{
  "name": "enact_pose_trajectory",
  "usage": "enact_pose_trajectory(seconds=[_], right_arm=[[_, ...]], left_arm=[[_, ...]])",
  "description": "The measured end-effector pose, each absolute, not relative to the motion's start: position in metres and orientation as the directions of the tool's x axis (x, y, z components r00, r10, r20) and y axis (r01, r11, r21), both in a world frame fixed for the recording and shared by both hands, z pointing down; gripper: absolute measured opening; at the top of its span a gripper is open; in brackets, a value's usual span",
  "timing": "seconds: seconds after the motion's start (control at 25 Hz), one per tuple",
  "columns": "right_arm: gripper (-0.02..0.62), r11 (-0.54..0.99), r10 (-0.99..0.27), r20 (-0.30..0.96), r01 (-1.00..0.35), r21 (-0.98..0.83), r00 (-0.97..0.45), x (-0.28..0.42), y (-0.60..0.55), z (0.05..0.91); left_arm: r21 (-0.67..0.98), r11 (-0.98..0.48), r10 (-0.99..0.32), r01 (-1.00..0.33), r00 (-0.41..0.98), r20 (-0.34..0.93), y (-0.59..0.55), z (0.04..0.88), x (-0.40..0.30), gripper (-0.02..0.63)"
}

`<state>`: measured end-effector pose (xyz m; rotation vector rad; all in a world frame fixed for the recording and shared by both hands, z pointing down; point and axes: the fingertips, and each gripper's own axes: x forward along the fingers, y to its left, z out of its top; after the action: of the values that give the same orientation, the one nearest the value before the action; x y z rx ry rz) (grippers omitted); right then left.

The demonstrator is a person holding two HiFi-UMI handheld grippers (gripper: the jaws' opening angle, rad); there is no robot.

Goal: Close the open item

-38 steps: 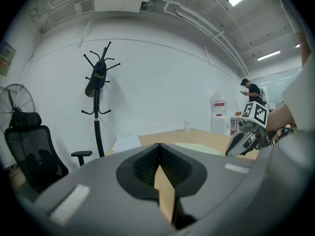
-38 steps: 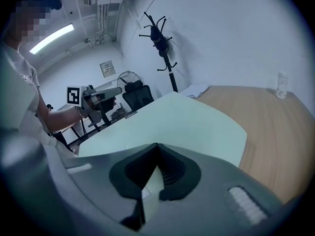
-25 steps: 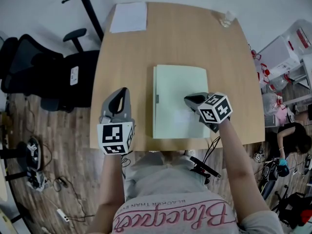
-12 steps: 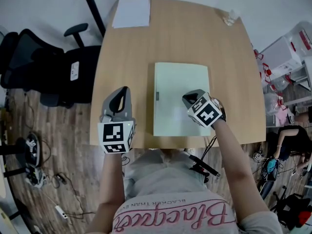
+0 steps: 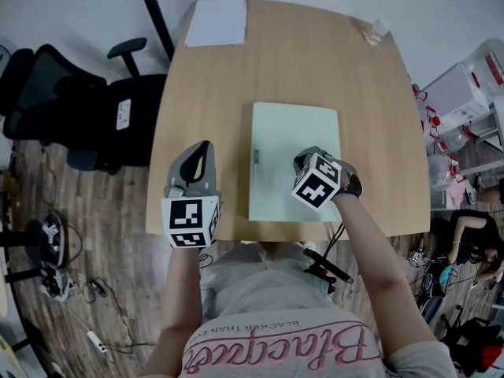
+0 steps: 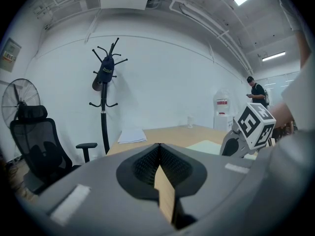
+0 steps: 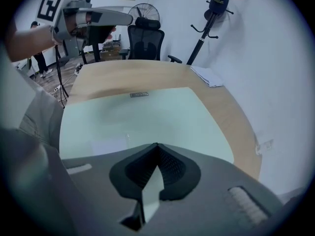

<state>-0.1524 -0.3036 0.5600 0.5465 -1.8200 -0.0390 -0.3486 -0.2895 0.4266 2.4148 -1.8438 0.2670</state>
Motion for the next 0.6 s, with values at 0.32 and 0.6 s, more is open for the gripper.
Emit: enact_pose_trajectory(seconds=[0.32, 0.6], right_arm=[[0.0, 0.885, -0.382, 0.897, -0.369, 0.286, -0.222, -0.154, -0.306, 0.56], [0.002, 0.873, -0.397, 0.877, -0.405, 0.27, -0.272, -0.154, -0.307, 0.548]], left_arm=[[-0.052, -0.266, -0.951, -0.962, 0.254, 0.176, -0.289, 0.418, -0.346, 0.015], [-0.07, -0.274, -0.952, -0.959, 0.26, 0.16, -0.286, 0.407, -0.34, 0.015]])
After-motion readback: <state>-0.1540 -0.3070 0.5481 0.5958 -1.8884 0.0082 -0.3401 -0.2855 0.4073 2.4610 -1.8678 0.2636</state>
